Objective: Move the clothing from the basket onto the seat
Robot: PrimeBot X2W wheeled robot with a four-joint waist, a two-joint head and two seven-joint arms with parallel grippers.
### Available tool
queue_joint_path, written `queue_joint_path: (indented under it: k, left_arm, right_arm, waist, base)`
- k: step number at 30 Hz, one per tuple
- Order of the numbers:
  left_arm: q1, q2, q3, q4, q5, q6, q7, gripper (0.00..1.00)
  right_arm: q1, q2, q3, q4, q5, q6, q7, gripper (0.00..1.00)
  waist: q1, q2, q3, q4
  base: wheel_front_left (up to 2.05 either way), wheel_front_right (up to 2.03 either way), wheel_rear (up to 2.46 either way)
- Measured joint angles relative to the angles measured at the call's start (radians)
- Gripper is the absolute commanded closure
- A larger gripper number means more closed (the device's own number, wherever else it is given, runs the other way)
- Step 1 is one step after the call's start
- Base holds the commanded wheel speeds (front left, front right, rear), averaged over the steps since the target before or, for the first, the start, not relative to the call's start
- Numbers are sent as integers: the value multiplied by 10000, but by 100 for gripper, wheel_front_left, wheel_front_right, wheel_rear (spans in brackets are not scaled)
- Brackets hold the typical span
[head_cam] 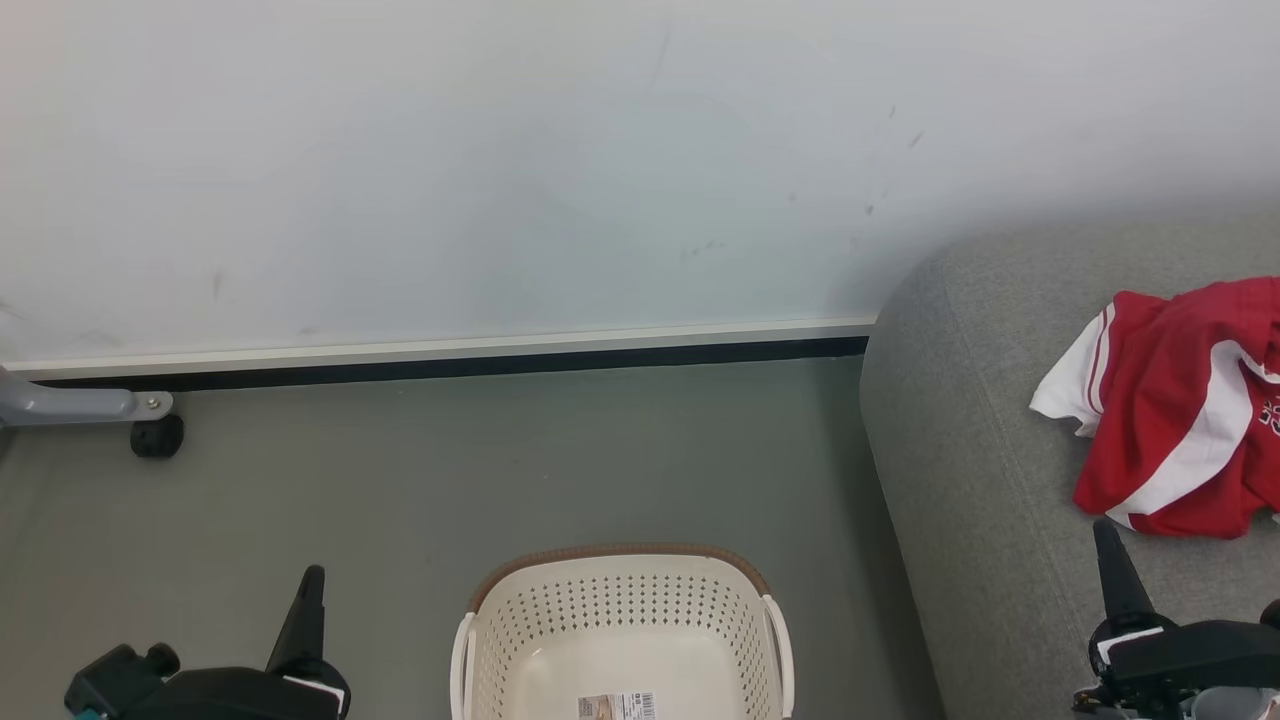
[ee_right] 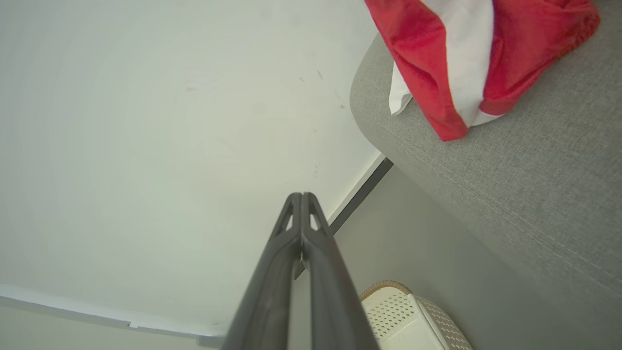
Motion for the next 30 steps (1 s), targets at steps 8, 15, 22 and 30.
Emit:
queue_joint_path:
  k: [8,15,22,30]
  left_arm:
    - [-25,-151,307,19,-842,-178,270,100]
    - [-62,-318,608,40,-1643,-372,535,100]
    - [-143,-441,886,61,-2429,-525,761,100]
    - [-149,-616,1185,82,-3296,-740,1026,100]
  right_arm:
    - [-20,270,-391,190,884,182,270,100]
    - [-35,543,-773,349,1722,359,533,100]
    - [-59,771,-1122,518,2437,531,756,100]
    - [-136,1037,-1503,663,3294,702,989,100]
  waist:
    - [0,0,5,-5]
    - [0,0,9,-10]
    - [0,0,13,-14]
    - [0,0,18,-19]
  base:
    - [0,0,0]
    - [0,0,0]
    - [0,0,0]
    - [0,0,0]
